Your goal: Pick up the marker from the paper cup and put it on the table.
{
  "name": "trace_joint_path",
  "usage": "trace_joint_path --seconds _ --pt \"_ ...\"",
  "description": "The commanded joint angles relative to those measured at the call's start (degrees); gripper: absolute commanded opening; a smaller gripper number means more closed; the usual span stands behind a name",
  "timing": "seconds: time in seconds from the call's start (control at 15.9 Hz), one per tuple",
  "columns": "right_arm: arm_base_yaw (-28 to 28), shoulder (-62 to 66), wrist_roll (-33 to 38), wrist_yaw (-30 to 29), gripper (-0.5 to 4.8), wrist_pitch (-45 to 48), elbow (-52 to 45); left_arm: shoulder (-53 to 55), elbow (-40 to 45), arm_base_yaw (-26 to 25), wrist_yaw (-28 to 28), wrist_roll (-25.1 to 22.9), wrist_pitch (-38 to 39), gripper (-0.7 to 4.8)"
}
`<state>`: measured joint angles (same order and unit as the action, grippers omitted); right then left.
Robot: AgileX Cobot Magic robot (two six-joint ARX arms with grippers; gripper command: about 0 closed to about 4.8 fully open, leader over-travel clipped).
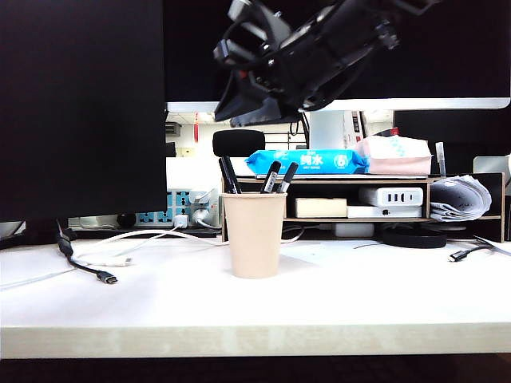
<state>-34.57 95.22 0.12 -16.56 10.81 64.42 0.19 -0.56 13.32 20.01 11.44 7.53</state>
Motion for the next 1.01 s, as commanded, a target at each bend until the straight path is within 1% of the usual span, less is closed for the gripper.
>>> trace_joint_path --seconds 0.06,0.19,0.5,0.82,1.01 --pt "-0.28 -0.09 -2.12 -0.04 1.66 -0.66 0.17 0.02 0.00 0.00 0.66 -0.04 0.15 -0.05" --pt "-0.28 -0.07 -2.12 0.07 2.78 -0.96 0.13 0.02 0.00 0.00 0.61 -0.07 0.13 -0.05" --pt "-0.28 1.66 -2.78 0.15 2.78 -0.31 0.13 0.02 0.00 0.00 0.63 -0.07 0.13 -0.05" --pt "-0.31 3.82 -2.80 2.95 2.77 0.81 0.13 0.02 0.00 0.00 0.63 -0.04 0.13 -0.05" --pt "-0.31 5.38 -2.78 3.19 2.74 1.46 0.15 0.02 0.00 0.00 0.63 -0.04 0.13 -0.05"
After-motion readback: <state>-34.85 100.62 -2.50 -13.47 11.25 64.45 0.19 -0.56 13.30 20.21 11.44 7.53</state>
